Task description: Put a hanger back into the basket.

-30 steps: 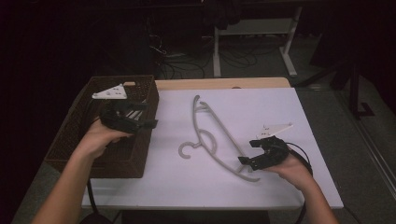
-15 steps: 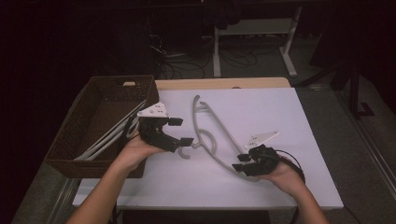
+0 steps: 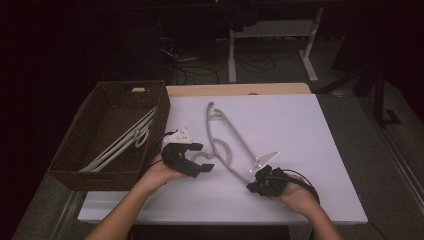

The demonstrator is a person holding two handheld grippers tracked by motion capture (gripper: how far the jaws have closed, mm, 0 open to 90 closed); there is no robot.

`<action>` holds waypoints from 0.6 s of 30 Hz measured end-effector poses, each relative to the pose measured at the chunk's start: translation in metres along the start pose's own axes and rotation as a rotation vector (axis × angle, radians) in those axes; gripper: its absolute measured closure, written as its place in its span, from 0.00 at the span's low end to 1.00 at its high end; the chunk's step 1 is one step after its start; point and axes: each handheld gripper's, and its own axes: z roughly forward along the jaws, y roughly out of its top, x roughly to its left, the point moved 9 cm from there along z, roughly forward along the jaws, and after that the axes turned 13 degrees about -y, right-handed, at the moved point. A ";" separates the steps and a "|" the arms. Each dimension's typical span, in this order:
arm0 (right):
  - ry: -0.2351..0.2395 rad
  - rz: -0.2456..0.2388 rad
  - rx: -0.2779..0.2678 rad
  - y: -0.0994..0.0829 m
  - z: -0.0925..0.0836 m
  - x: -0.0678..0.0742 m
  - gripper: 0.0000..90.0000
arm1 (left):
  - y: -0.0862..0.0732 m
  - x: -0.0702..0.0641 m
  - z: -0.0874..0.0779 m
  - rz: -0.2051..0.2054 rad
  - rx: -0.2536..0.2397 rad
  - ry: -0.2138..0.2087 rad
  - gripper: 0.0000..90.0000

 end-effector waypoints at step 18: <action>-0.257 0.172 0.022 -0.031 -0.010 -0.096 0.99 | -0.016 0.007 0.008 -0.010 0.032 0.024 0.15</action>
